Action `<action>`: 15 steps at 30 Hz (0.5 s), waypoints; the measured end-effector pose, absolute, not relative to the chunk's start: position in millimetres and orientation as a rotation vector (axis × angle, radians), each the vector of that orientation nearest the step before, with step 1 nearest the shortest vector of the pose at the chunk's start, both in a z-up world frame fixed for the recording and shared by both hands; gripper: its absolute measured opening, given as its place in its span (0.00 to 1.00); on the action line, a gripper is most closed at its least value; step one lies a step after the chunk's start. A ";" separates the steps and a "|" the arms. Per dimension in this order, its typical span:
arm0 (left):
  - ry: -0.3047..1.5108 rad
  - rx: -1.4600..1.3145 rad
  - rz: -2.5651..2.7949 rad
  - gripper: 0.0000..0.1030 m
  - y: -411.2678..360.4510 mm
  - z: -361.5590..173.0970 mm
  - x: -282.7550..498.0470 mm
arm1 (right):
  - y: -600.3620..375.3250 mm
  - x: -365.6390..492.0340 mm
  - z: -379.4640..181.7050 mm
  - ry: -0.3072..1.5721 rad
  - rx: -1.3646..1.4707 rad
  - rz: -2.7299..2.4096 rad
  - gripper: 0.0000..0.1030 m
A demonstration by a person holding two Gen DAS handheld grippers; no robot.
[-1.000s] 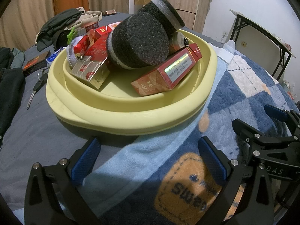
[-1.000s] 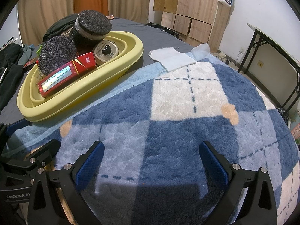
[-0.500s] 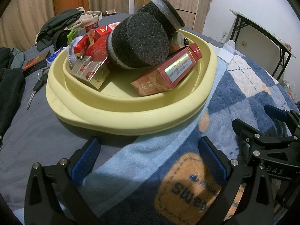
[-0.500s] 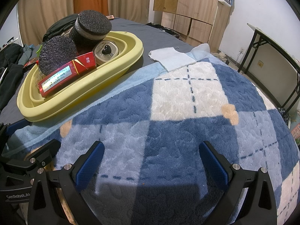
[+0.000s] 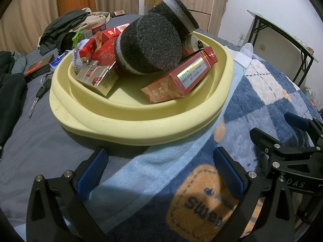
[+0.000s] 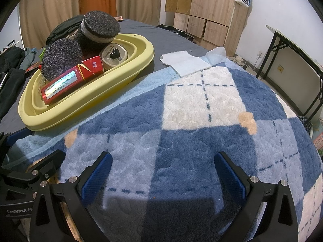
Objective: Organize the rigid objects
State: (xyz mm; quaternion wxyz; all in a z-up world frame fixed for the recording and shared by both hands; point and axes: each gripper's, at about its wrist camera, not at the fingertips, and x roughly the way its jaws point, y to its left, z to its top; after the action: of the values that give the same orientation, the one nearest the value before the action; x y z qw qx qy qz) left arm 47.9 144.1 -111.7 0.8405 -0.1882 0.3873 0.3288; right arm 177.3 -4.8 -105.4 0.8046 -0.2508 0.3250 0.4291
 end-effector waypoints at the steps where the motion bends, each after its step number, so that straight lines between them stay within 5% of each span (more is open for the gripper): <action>1: 0.819 -0.398 0.695 1.00 143.6 -111.6 48.2 | -5.3 177.2 -105.1 0.696 -0.537 0.919 1.00; 15: 0.819 -0.398 0.695 1.00 143.4 -111.5 48.3 | -5.1 177.5 -105.2 0.696 -0.537 0.919 1.00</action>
State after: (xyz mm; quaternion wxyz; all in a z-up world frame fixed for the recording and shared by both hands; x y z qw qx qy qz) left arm 48.3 143.4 -111.5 0.8404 -0.1883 0.3873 0.3289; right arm 177.5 -5.1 -105.2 0.8046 -0.2508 0.3250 0.4291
